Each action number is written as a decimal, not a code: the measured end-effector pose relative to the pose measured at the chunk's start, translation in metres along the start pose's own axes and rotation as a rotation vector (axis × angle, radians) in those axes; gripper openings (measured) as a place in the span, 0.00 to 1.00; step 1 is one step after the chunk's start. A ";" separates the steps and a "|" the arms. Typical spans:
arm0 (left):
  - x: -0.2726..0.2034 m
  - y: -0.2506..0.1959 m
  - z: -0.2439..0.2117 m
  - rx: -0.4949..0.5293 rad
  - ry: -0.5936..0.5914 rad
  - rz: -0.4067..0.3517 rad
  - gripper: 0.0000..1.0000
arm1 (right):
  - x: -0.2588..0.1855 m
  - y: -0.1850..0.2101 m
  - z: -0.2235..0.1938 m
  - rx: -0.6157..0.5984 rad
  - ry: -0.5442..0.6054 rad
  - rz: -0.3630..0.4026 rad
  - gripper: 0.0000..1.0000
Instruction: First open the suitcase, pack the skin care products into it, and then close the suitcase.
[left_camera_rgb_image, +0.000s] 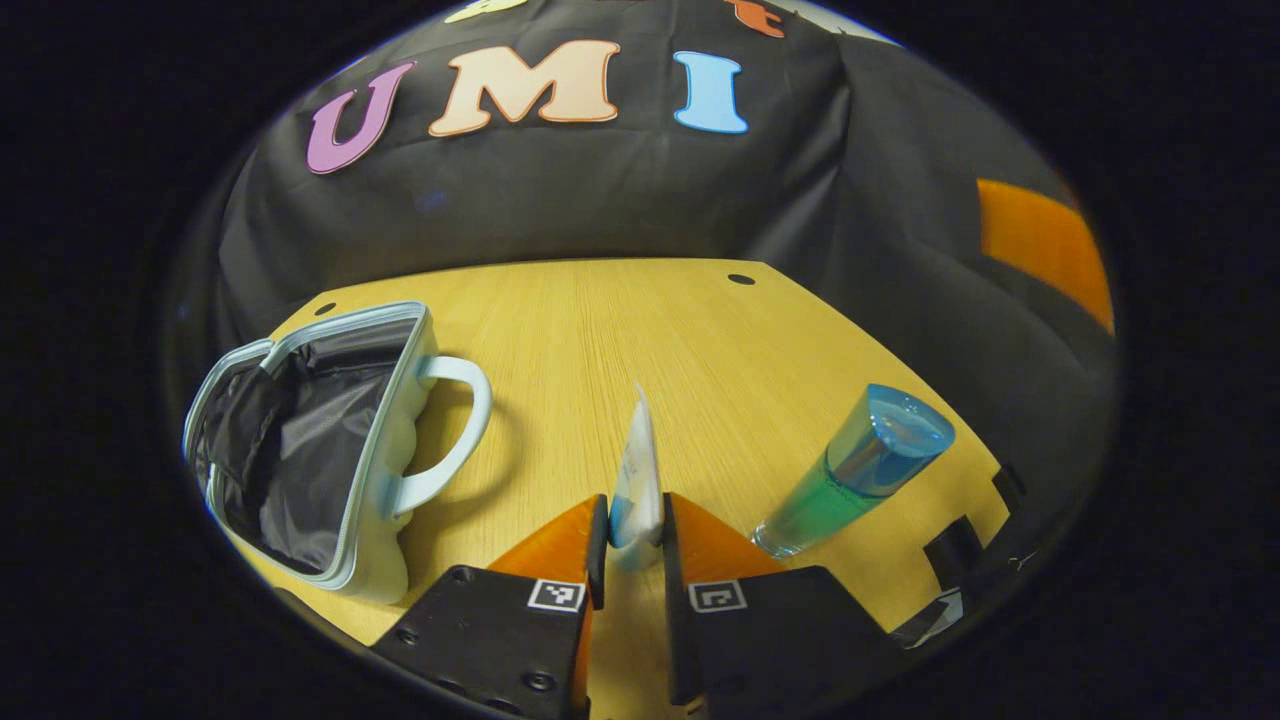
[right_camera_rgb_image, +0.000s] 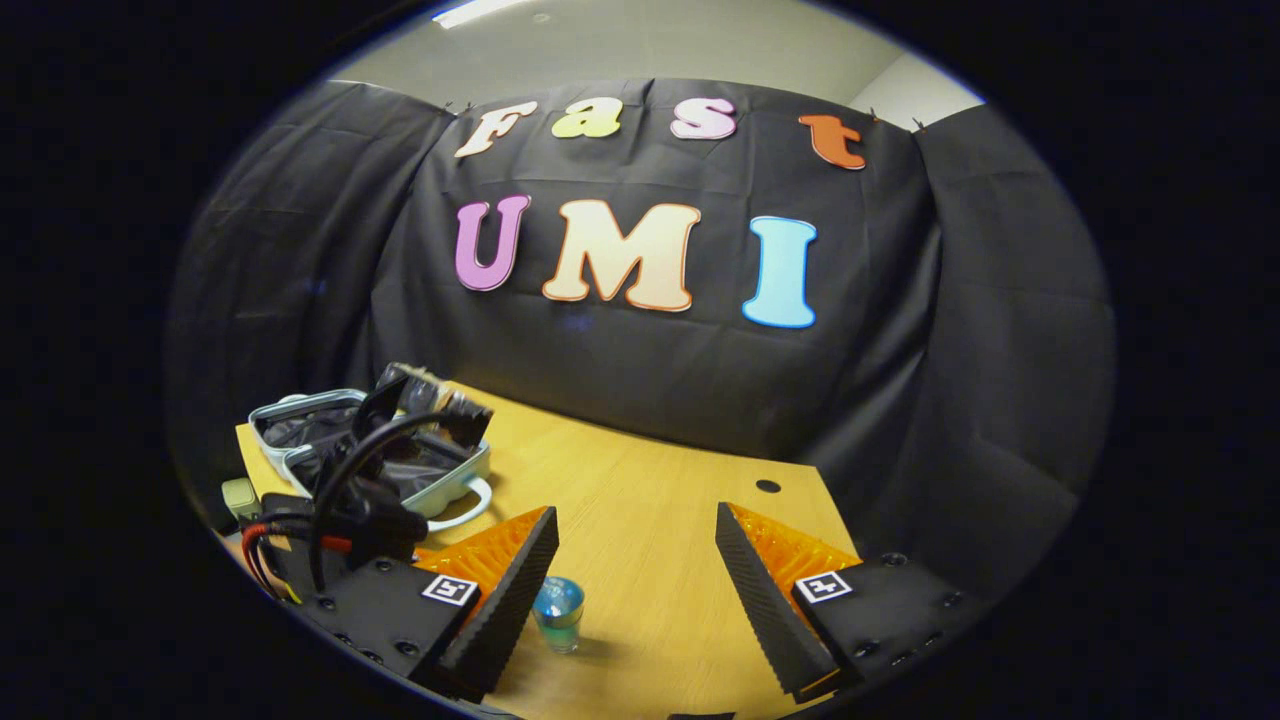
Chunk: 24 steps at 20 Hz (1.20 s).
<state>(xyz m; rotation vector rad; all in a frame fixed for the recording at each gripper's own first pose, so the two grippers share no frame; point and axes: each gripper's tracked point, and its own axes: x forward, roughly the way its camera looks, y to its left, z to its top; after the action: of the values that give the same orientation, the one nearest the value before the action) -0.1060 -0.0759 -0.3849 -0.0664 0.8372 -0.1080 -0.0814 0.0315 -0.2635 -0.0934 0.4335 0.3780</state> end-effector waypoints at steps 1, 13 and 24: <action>-0.005 0.002 0.003 -0.003 0.009 0.002 0.21 | 0.000 0.002 -0.007 0.005 0.010 0.008 0.99; -0.079 0.060 0.082 -0.005 -0.079 0.130 0.21 | 0.013 0.049 -0.121 -0.005 0.194 0.166 0.96; -0.109 0.159 0.044 -0.063 0.070 0.323 0.21 | 0.037 0.082 -0.115 0.155 0.349 0.299 0.42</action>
<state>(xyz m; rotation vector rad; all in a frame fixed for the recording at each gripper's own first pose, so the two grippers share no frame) -0.1349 0.0958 -0.2910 0.0141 0.9110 0.2210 -0.1263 0.1001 -0.3842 0.0591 0.8244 0.6240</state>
